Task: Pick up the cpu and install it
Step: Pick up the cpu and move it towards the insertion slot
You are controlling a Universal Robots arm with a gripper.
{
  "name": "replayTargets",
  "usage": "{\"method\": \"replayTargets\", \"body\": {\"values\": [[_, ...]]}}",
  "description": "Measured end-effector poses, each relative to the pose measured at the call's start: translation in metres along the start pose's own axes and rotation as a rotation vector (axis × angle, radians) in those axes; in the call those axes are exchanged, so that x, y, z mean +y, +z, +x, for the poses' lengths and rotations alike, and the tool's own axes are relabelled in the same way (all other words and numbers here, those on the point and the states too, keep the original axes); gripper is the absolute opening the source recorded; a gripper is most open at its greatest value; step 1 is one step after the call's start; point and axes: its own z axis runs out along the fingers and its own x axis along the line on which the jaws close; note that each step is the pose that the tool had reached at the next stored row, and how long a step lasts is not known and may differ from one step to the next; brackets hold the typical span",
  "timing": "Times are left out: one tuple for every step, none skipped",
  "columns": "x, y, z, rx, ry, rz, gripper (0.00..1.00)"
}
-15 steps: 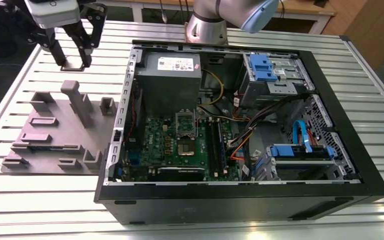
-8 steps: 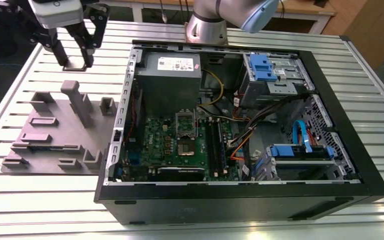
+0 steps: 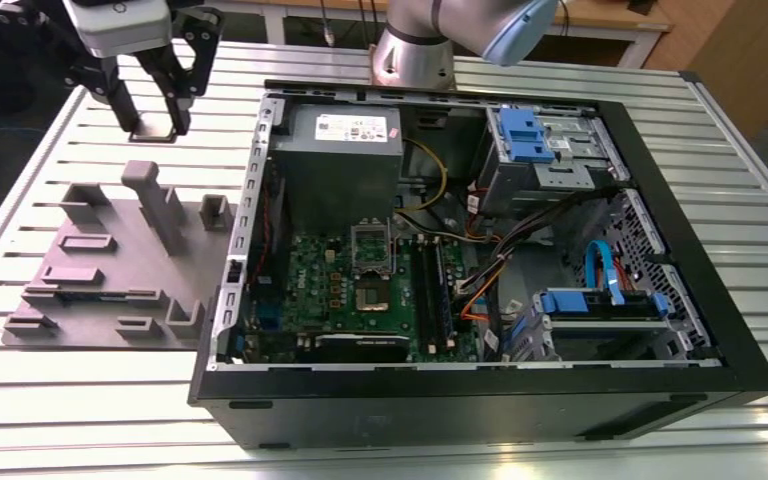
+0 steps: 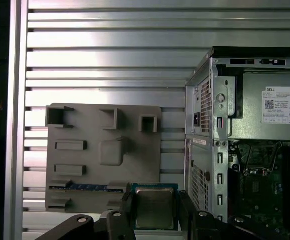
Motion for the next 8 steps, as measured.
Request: {"method": "replayTargets", "body": {"values": [[0.0000,0.0000,-0.0003,0.0000,0.000,0.0000,0.45],[0.0000,0.0000,-0.0006,0.0000,0.000,0.0000,0.45],[0.0000,0.0000,-0.0010,0.0000,0.000,0.0000,0.45],[0.0000,0.0000,-0.0013,0.0000,0.000,0.0000,0.45],[0.0000,0.0000,-0.0018,0.0000,0.000,0.0000,0.45],[0.0000,-0.0001,-0.0023,0.0000,0.000,0.0000,0.45],[0.0000,-0.0001,-0.0027,0.0000,0.000,0.0000,0.45],[0.0000,0.0000,-0.0031,-0.0001,0.000,-0.0001,0.45]]}}
